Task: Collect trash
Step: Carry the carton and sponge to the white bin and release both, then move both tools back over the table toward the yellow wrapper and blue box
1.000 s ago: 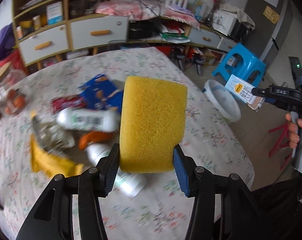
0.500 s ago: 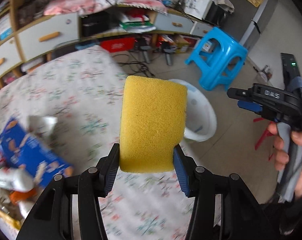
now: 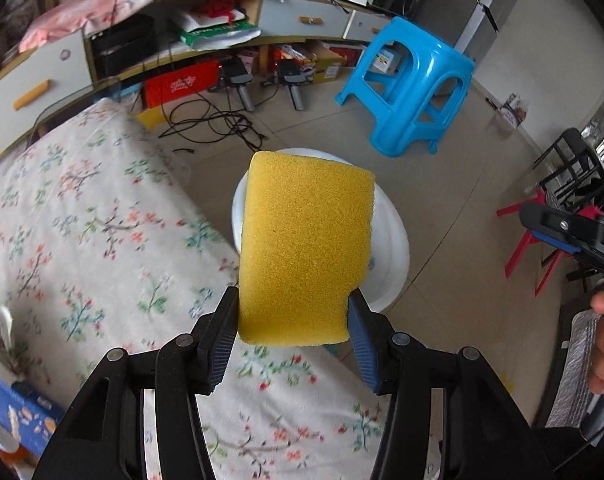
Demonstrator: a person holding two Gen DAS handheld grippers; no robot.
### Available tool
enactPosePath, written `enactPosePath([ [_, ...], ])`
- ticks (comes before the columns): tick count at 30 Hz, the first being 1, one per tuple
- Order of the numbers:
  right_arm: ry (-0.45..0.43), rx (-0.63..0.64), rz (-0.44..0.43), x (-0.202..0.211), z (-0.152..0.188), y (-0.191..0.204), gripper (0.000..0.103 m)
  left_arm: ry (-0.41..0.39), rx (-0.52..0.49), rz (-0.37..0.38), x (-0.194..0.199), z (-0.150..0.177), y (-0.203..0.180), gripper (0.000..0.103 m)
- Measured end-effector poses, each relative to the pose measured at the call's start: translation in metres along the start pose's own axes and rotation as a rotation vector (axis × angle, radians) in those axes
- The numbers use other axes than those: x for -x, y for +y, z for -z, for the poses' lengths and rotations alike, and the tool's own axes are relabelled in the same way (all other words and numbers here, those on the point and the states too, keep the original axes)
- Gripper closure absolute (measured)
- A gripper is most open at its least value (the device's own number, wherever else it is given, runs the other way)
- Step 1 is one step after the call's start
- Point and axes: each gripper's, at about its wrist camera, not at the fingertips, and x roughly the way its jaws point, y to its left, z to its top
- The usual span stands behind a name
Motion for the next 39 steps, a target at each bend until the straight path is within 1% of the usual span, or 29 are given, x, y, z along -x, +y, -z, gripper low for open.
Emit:
enactPosePath([
  [2, -0.001, -0.005, 0.007, 0.002, 0.000, -0.007, 0.034, -0.019, -0.005, 0.009, -0.002, -0.006, -0.002, 0.046],
  [3, -0.001, -0.007, 0.010, 0.003, 0.000, -0.010, 0.034, -0.033, -0.008, 0.017, -0.002, -0.008, -0.002, 0.043],
  [4, -0.001, -0.007, 0.011, 0.004, -0.001, -0.011, 0.034, -0.041, -0.012, 0.025, -0.003, -0.011, -0.002, 0.036],
  [5, -0.001, -0.006, 0.010, 0.004, -0.001, -0.012, 0.034, -0.040, -0.007, 0.017, -0.004, -0.013, -0.002, 0.030],
  [6, -0.001, -0.004, 0.010, 0.004, 0.000, -0.012, 0.034, -0.037, 0.014, -0.005, -0.005, -0.016, 0.000, 0.019],
  [7, -0.001, 0.000, 0.010, 0.005, -0.001, -0.012, 0.034, -0.042, 0.032, -0.011, -0.003, -0.016, 0.002, 0.016],
  [9, -0.004, 0.007, 0.011, 0.006, 0.000, -0.012, 0.031, -0.046, 0.049, -0.020, 0.002, -0.016, 0.005, 0.016],
  [14, -0.010, 0.022, 0.007, 0.008, 0.000, -0.006, 0.030, -0.066, 0.062, -0.063, 0.021, -0.006, 0.017, 0.014],
  [18, -0.012, 0.035, -0.005, 0.009, 0.001, 0.004, 0.029, -0.095, 0.086, -0.095, 0.045, 0.010, 0.038, 0.006],
  [20, -0.014, 0.043, -0.010, 0.009, 0.002, 0.010, 0.029, -0.103, 0.097, -0.117, 0.059, 0.020, 0.051, 0.004],
  [23, -0.013, 0.061, -0.024, 0.010, 0.004, 0.023, 0.028, -0.114, 0.111, -0.165, 0.079, 0.035, 0.072, 0.003],
  [25, -0.014, 0.076, -0.031, 0.010, 0.006, 0.032, 0.028, -0.120, 0.127, -0.202, 0.093, 0.046, 0.089, 0.001],
  [29, -0.016, 0.116, -0.040, 0.010, 0.012, 0.055, 0.026, -0.124, 0.165, -0.265, 0.118, 0.068, 0.121, 0.000],
  [35, 0.008, 0.175, -0.068, 0.004, 0.026, 0.095, 0.024, -0.070, 0.281, -0.342, 0.143, 0.105, 0.179, 0.000],
  [39, 0.028, 0.230, -0.085, -0.002, 0.039, 0.128, 0.023, -0.066, 0.354, -0.404, 0.153, 0.132, 0.217, 0.000],
])
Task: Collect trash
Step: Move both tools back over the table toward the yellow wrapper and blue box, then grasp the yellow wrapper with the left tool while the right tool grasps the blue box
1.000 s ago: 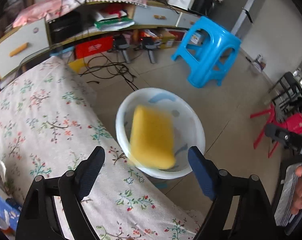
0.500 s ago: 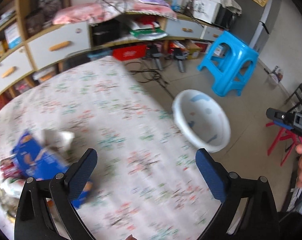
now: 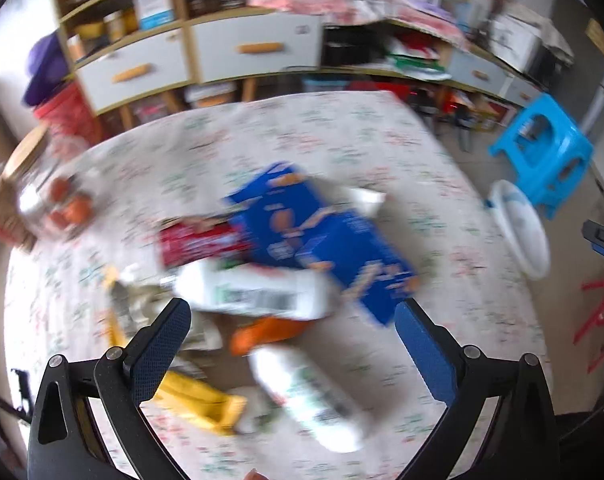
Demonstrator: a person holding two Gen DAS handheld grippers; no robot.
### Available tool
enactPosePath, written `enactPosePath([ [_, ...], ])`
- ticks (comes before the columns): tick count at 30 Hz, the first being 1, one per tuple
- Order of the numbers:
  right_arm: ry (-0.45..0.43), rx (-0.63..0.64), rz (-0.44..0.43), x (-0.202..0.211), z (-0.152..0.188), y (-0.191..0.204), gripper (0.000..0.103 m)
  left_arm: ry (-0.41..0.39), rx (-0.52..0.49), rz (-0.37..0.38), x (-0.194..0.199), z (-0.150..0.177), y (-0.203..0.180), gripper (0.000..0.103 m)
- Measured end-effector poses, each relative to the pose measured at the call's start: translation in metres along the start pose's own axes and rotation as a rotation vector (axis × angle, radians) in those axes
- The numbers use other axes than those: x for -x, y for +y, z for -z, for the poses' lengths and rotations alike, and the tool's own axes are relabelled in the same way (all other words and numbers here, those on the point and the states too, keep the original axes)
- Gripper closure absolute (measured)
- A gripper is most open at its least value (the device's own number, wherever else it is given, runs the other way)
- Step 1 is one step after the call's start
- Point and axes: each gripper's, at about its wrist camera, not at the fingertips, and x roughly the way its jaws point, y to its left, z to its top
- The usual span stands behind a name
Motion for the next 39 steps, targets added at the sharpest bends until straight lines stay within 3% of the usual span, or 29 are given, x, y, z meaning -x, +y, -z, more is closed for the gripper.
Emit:
enactPosePath([
  [5, 0.031, 0.081, -0.016, -0.016, 0.010, 0.047, 0.022, 0.040, 0.053, -0.035, -0.006, 0.006, 0.036, 0.000],
  [18, 0.133, 0.263, -0.078, -0.061, 0.035, 0.156, 0.022, 0.185, 0.186, 0.012, -0.025, 0.034, 0.106, 0.001],
  [24, 0.187, 0.322, -0.097, -0.081, 0.049, 0.189, 0.022, 0.261, 0.206, -0.013, -0.040, 0.053, 0.126, 0.001],
  [27, 0.209, 0.340, -0.104, -0.088, 0.053, 0.201, 0.022, 0.283, 0.245, 0.016, -0.044, 0.065, 0.135, 0.002],
  [29, 0.223, 0.349, -0.108, -0.093, 0.056, 0.207, 0.022, 0.285, 0.279, 0.051, -0.046, 0.070, 0.140, 0.008],
  [34, 0.259, 0.367, -0.112, -0.105, 0.063, 0.219, 0.022, 0.252, 0.303, 0.078, -0.038, 0.080, 0.149, 0.037],
  [37, 0.280, 0.379, -0.108, -0.113, 0.067, 0.225, 0.022, 0.234, 0.312, 0.125, -0.033, 0.083, 0.156, 0.050],
  [39, 0.294, 0.386, -0.106, -0.119, 0.070, 0.229, 0.022, 0.230, 0.317, 0.144, -0.031, 0.085, 0.161, 0.053],
])
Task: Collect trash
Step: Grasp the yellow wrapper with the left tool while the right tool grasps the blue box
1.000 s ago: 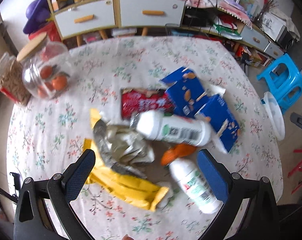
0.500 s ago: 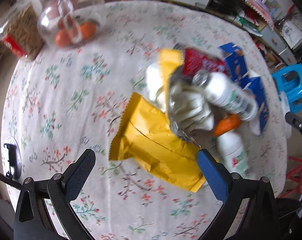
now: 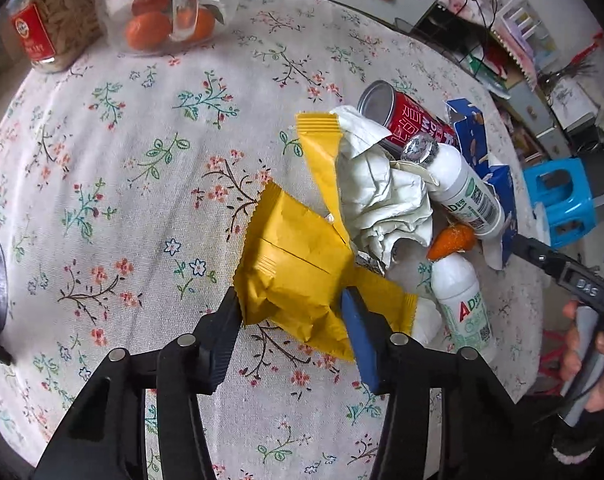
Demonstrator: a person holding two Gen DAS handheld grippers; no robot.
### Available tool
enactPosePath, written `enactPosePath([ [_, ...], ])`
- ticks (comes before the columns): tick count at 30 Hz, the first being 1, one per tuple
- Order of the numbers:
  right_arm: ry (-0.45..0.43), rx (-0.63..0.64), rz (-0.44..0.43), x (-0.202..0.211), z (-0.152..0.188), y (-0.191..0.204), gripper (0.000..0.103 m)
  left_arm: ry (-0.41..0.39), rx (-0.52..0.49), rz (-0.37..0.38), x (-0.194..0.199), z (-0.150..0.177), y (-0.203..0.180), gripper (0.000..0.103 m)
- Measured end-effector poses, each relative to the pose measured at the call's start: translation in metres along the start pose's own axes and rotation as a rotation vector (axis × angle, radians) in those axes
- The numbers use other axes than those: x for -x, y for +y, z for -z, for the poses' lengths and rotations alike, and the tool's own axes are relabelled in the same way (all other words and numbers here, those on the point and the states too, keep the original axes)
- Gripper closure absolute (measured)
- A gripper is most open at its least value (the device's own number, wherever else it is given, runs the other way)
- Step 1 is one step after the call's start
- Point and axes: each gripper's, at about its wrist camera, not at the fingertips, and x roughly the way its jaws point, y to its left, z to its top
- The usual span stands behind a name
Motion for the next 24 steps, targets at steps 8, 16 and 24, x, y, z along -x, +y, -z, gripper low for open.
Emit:
enactPosePath([
  [8, 0.038, 0.030, 0.012, -0.017, 0.000, 0.010, 0.022, -0.054, -0.042, 0.055, 0.028, 0.012, -0.001, 0.066],
  [16, 0.063, 0.048, 0.023, -0.031, -0.002, 0.013, 0.022, -0.159, -0.051, 0.071, 0.067, 0.014, 0.000, 0.066],
  [24, 0.046, 0.060, 0.001, -0.026, -0.001, 0.012, 0.036, -0.194, -0.041, 0.071, 0.076, 0.004, -0.008, 0.066],
])
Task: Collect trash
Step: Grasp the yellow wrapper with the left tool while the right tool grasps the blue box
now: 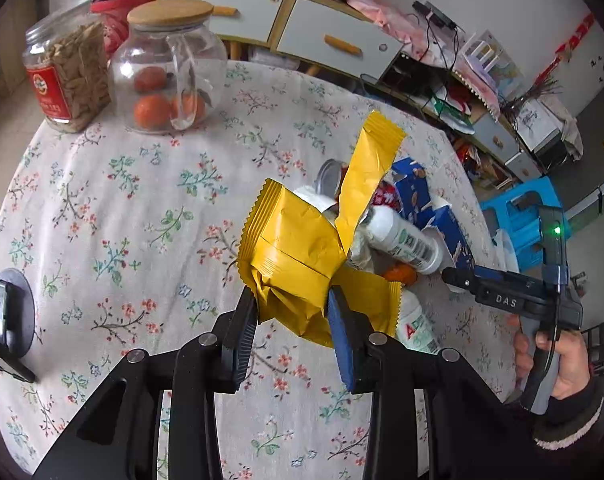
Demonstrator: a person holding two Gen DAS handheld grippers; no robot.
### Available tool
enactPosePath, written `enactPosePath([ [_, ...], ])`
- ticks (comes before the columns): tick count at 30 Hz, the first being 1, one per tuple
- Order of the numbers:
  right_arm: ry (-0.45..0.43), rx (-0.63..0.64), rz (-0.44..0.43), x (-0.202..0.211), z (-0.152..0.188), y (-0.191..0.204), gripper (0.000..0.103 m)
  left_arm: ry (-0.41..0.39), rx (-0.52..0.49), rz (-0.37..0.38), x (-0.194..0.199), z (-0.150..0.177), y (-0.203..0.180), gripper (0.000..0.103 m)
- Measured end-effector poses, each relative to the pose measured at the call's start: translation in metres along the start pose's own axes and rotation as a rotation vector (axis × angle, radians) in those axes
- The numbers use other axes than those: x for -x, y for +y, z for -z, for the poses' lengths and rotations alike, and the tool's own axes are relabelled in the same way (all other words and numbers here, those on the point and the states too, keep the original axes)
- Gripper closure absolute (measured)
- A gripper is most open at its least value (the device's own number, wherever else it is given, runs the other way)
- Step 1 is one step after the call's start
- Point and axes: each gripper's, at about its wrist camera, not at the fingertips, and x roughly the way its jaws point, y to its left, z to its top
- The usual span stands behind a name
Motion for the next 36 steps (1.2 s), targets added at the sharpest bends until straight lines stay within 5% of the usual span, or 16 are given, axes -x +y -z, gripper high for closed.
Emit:
enactPosePath([
  [5, -0.047, 0.014, -0.007, 0.019, 0.004, -0.004, 0.036, -0.018, -0.022, 0.013, -0.003, -0.008, -0.018, 0.066],
  [8, -0.053, 0.017, -0.014, 0.026, 0.007, -0.009, 0.081, -0.021, -0.042, 0.023, -0.006, -0.012, -0.032, 0.066],
  [16, -0.078, -0.029, -0.019, 0.040, 0.013, -0.038, 0.084, -0.035, -0.080, 0.048, -0.013, -0.021, -0.068, 0.066],
  [17, -0.080, -0.040, -0.032, 0.042, 0.014, -0.042, 0.082, -0.038, -0.087, 0.044, -0.014, -0.022, -0.071, 0.066],
  [19, -0.058, -0.080, -0.063, 0.041, 0.015, -0.051, 0.056, -0.041, -0.093, 0.038, -0.016, -0.024, -0.074, 0.066],
  [20, -0.054, -0.108, -0.072, 0.041, 0.016, -0.055, 0.030, -0.041, -0.093, 0.037, -0.016, -0.025, -0.074, 0.066],
  [21, -0.056, -0.138, -0.080, 0.041, 0.016, -0.059, 0.019, -0.039, -0.091, 0.037, -0.018, -0.026, -0.073, 0.066],
  [25, -0.039, -0.212, -0.151, 0.034, 0.009, -0.064, 0.016, -0.032, -0.084, 0.031, -0.020, -0.029, -0.067, 0.066],
  [27, -0.026, -0.261, -0.205, 0.026, 0.005, -0.064, 0.001, -0.032, -0.080, 0.024, -0.020, -0.030, -0.063, 0.066],
  [30, -0.018, -0.320, -0.256, 0.018, -0.002, -0.056, 0.000, -0.030, -0.069, 0.013, -0.021, -0.031, -0.055, 0.066],
  [36, -0.005, -0.326, -0.198, 0.000, -0.014, -0.034, 0.000, -0.027, -0.045, -0.003, -0.019, -0.028, -0.039, 0.066],
])
